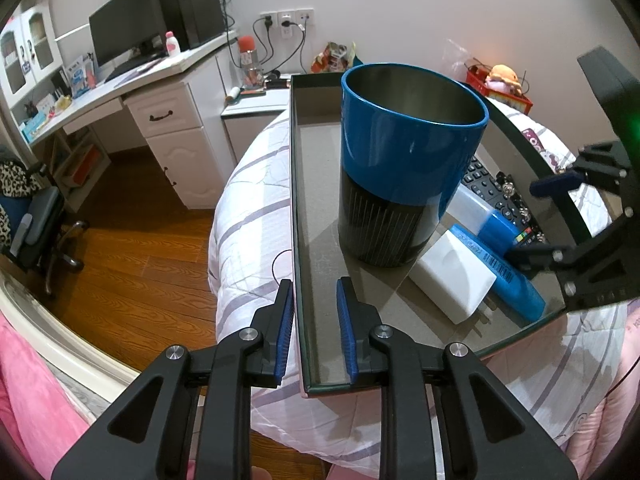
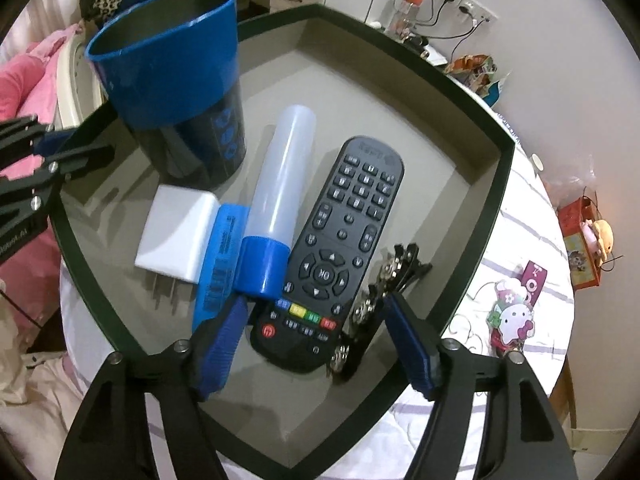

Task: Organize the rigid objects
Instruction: 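Move the open right tool back toward the pink Hello Kitty keychain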

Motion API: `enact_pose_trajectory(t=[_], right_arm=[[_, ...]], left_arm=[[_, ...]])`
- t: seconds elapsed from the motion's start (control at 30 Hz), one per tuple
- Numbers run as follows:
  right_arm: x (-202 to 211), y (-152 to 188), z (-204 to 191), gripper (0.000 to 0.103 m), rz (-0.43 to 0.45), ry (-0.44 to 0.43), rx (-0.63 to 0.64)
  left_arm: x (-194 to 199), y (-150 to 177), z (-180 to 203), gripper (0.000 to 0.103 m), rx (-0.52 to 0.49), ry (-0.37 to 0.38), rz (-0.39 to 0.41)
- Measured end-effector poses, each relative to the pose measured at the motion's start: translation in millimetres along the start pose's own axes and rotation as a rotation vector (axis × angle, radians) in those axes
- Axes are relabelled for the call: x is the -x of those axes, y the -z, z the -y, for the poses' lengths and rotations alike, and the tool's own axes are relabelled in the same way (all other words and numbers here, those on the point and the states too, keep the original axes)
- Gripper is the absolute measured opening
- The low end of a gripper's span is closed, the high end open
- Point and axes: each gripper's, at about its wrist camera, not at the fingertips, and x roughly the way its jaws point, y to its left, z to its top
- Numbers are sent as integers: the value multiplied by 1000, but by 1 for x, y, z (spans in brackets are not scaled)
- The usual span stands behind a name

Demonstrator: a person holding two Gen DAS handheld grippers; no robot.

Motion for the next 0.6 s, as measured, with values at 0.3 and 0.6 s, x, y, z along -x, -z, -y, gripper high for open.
enact_pose_trajectory(t=[0.3, 0.6], right_arm=[[-18, -19, 10, 73, 69, 9, -75], [11, -3, 25, 74, 215, -31, -179]], left_arm=[[-1, 1, 0, 20, -1, -1, -1], [-1, 1, 0, 21, 4, 3, -1]])
